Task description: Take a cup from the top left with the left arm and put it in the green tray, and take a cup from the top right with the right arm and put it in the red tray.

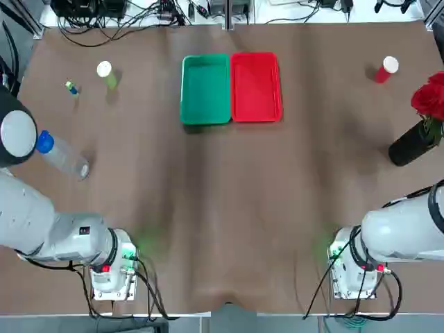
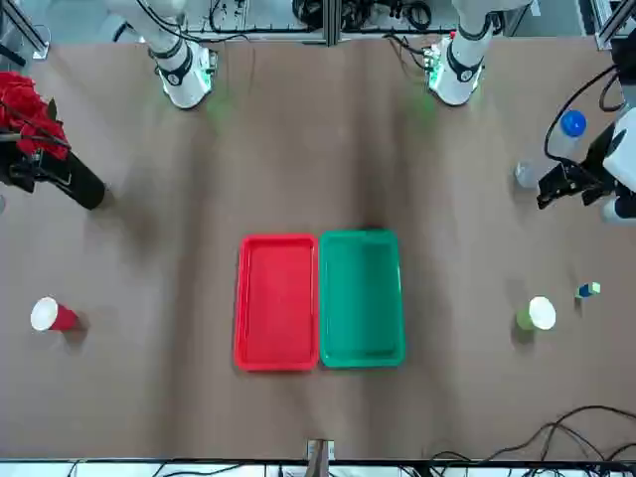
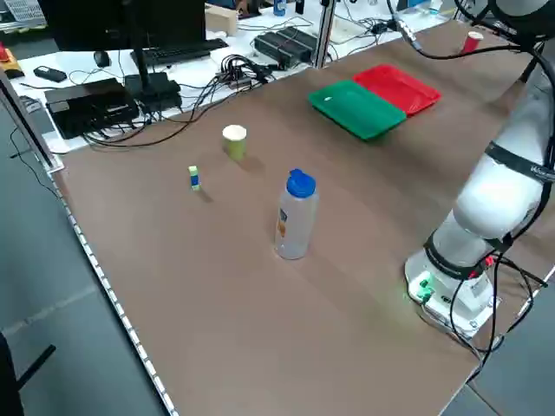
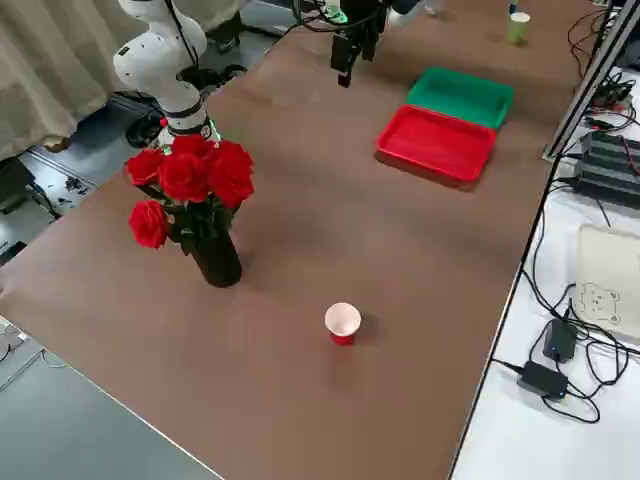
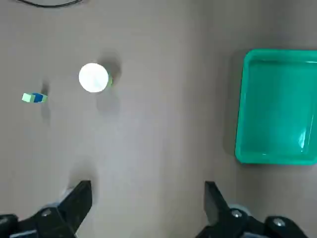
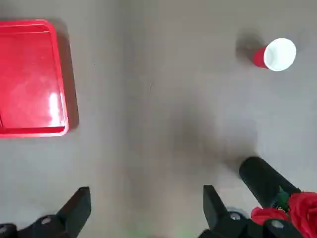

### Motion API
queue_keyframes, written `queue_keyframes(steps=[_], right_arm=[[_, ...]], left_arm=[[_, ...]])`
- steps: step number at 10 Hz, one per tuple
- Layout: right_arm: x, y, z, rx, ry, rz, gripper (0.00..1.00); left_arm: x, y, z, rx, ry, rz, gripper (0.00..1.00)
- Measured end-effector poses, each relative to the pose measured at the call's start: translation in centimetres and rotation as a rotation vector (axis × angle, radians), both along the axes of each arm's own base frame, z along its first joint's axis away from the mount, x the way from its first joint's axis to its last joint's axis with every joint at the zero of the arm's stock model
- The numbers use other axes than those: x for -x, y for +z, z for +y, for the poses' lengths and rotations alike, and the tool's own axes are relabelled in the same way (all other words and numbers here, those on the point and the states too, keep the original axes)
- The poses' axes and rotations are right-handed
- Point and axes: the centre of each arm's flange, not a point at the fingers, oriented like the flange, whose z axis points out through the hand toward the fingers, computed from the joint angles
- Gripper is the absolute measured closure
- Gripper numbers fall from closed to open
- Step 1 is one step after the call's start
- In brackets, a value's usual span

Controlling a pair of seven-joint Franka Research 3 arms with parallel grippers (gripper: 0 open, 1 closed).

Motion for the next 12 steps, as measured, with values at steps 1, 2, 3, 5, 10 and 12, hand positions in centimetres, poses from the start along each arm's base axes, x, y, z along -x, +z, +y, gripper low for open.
queue_keyframes(steps=[1,2,3,5,10,12], right_arm=[[0.0,0.0,0.0,0.0,0.0,0.0,0.0],[0.0,0.0,0.0,0.0,0.0,0.0,0.0],[0.0,0.0,0.0,0.0,0.0,0.001,0.0],[0.0,-0.7,-1.0,0.0,-0.017,0.027,0.0],[-4.4,-10.3,-9.8,-0.006,-0.119,0.061,0.0],[-6.6,-15.2,-13.7,-0.004,-0.115,0.015,0.0]], left_arm=[[0.1,-0.1,0.0,0.0,0.0,0.006,0.0],[0.1,-0.1,0.0,-0.001,0.0,0.013,0.0],[0.2,-0.2,0.0,-0.001,0.0,0.017,0.0],[-0.4,-1.7,0.4,-0.004,0.005,0.049,0.0],[-7.4,-12.3,7.0,-0.018,0.094,0.007,0.0],[-10.1,-17.9,9.7,-0.065,0.1,-0.031,0.0]])
